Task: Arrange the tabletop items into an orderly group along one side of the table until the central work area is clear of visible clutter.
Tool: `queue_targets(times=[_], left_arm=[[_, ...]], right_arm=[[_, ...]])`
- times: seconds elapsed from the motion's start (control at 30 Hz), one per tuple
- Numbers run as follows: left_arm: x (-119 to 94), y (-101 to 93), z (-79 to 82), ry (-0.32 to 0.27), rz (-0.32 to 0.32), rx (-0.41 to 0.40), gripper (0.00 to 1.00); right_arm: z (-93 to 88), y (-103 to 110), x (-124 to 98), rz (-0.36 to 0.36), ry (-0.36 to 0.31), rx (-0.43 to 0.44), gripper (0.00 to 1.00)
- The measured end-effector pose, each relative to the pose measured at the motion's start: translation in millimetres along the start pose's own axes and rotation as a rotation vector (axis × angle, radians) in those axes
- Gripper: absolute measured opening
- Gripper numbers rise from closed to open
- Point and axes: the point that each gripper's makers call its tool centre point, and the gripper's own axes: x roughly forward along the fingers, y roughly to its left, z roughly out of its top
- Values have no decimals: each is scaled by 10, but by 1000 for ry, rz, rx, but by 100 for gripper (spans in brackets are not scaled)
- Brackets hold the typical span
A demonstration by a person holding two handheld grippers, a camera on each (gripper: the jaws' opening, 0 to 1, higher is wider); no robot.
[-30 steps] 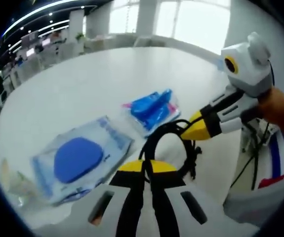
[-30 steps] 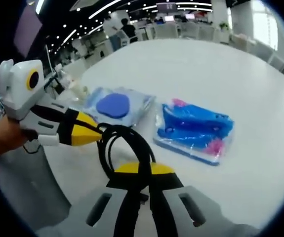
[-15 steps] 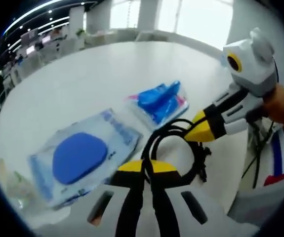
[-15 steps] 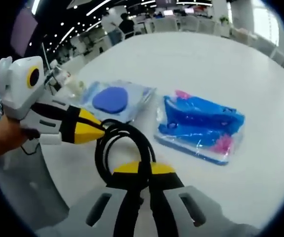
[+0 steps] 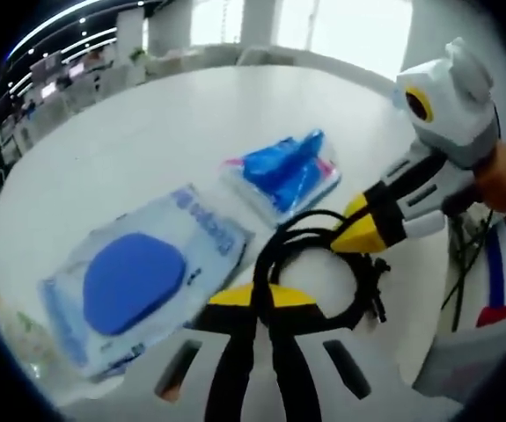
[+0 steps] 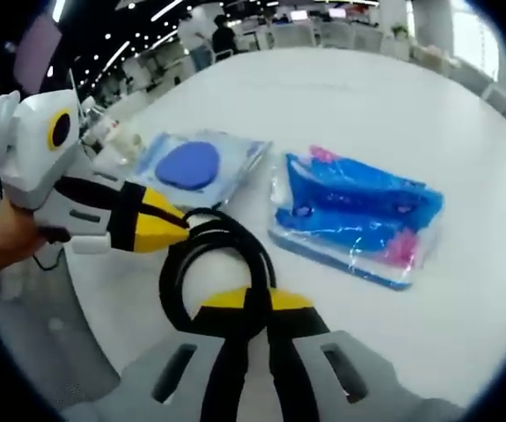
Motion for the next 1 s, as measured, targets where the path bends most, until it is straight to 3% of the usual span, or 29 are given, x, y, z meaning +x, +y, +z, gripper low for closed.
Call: queue_targets(times=[0.27,0.43,0.57,1.0], left_arm=[[10,6,-24,7,-3,-9,2],[16,-4,-45,15,2,7,3],[15,-6,-51,9,-3,0,3],[-6,-20,-65,-1,-6,2,4]], right_arm=[[-3,5,9,4,1,-4,8],[-36,40,12,-7,28,-79,10],[-43,36,6,-7,29,-84,11],[-21,110,-18,13,13,-117,28]])
